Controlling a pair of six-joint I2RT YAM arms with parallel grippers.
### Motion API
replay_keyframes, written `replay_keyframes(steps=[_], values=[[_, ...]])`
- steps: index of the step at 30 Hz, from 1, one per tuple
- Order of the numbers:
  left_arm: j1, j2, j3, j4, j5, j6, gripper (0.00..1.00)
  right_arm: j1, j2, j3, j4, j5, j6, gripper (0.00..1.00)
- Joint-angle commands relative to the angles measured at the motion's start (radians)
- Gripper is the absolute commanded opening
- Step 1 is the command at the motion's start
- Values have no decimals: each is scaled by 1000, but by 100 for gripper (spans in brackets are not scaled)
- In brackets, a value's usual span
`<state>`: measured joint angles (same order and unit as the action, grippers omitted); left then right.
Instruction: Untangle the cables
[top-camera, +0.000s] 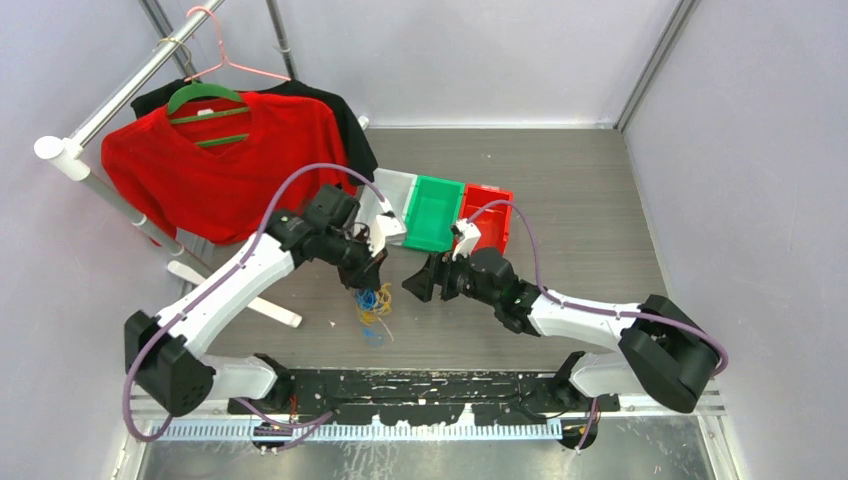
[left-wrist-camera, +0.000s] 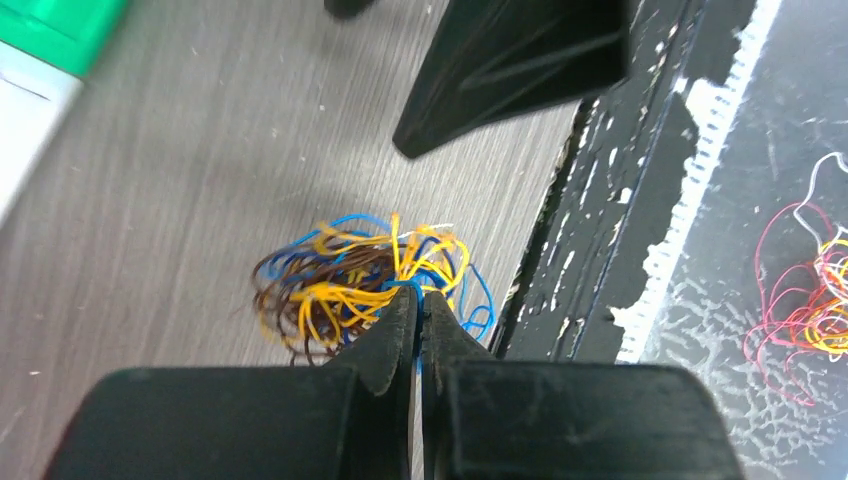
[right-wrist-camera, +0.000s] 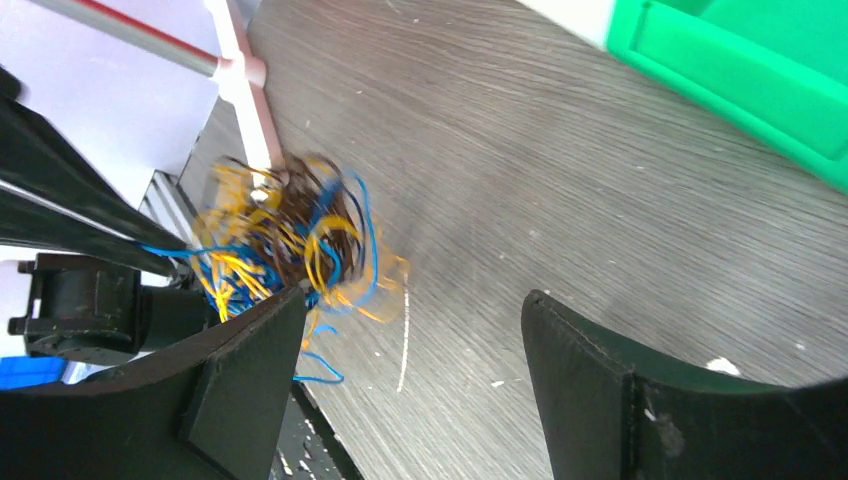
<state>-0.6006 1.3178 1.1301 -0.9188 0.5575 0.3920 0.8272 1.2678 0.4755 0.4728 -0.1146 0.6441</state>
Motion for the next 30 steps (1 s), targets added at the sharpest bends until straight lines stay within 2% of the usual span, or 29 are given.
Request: replay_keyframes(steps=[1, 7, 15, 23, 27, 30], values=[[-4, -89, 91, -97, 67, -140, 0, 56, 9, 70, 105, 34, -39, 84], [-4, -136, 110, -93, 38, -225, 0, 122, 3, 71, 186, 55, -25, 89], [-4, -140, 101, -69, 62, -359, 0, 162, -6, 57, 210, 103, -25, 88], [-4, -124, 116, -46, 29, -343, 0, 170, 29, 45, 270, 64, 25, 89], [-4, -119, 128, -18, 38, -362, 0, 181, 82, 77, 306, 73, 35, 87], [-4, -109, 144, -19, 59, -368, 0, 196, 139, 112, 309, 118, 40, 80]])
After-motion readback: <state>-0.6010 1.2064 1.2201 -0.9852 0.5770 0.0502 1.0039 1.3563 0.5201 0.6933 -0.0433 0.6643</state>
